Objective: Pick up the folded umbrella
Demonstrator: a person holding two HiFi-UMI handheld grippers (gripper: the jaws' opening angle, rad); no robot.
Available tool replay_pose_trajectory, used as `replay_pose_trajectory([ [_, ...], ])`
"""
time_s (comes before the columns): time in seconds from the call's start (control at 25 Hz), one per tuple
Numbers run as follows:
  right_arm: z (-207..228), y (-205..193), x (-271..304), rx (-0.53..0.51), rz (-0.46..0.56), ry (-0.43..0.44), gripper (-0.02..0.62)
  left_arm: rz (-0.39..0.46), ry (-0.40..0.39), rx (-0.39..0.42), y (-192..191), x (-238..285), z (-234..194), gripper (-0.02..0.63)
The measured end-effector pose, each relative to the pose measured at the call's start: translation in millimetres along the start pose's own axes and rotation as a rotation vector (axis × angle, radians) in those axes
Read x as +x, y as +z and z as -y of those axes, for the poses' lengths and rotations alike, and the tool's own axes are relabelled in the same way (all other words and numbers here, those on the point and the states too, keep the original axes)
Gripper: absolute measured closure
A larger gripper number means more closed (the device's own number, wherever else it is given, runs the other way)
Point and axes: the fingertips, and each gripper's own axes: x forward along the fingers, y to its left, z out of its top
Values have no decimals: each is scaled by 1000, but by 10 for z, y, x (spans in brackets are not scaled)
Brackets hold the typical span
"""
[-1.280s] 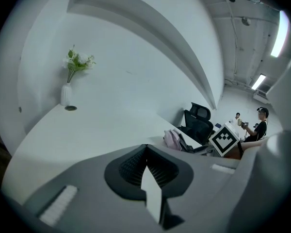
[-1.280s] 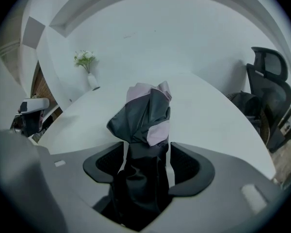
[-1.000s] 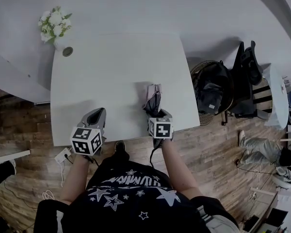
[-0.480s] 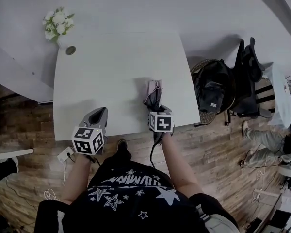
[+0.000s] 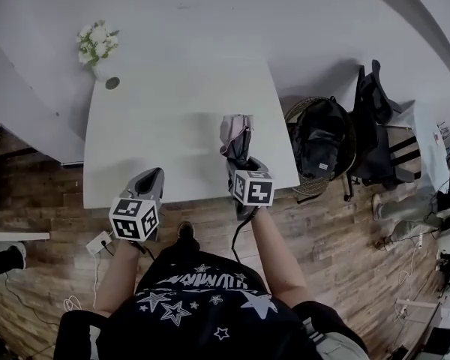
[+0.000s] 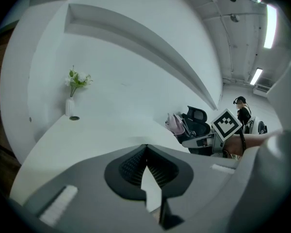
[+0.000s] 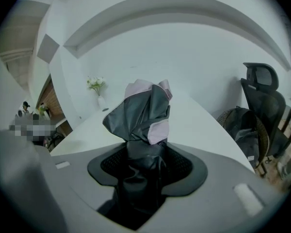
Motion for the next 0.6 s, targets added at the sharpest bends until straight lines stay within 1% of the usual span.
replay_pose_trajectory([
  [0.2, -123, 64, -373, -5, 72, 38, 356, 26, 20, 13, -18, -268, 116, 603],
  [0.6, -327, -123, -1172, -32, 164, 86, 356, 78, 30, 28, -212, -832, 500, 603],
])
